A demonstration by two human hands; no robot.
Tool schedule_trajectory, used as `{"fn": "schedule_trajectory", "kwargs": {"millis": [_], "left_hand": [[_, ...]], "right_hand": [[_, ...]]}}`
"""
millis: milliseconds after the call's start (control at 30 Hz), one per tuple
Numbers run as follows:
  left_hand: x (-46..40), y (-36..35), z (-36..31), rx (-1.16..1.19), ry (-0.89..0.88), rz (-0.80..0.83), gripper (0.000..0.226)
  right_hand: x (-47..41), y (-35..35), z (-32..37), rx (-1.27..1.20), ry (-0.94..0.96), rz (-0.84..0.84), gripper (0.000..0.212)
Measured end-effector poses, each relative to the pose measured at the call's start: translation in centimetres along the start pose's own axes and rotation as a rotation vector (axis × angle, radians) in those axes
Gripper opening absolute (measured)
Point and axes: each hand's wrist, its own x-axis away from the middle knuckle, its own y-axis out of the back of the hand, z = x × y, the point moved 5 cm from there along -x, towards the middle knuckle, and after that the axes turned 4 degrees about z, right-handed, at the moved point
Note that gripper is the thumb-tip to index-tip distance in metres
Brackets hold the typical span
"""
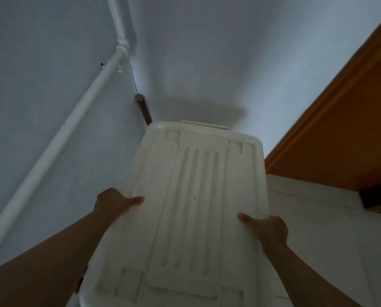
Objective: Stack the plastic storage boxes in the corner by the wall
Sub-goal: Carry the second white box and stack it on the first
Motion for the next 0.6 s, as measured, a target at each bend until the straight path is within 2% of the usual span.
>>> {"fn": "schedule_trajectory", "kwargs": {"millis": [133,500,600], "left_hand": [[-2.0,-0.4,0.6,-0.05,-0.007,0.002,0.082],[-5.8,-1.8,1.8,-0.088,-0.02,0.037,0.082],[-6.3,-2.3,2.1,-0.092,-0.016,0.043,0.083]], "right_hand": [[-0.4,-2.1,-0.8,-0.022,-0.01,-0.005,0.093],[-1.5,-4.7,-0.7,-0.016,-0.031,-0.05,0.088],[-1.8,-5.1,-0.7,-0.013,-0.025,-0.044,0.094]]}}
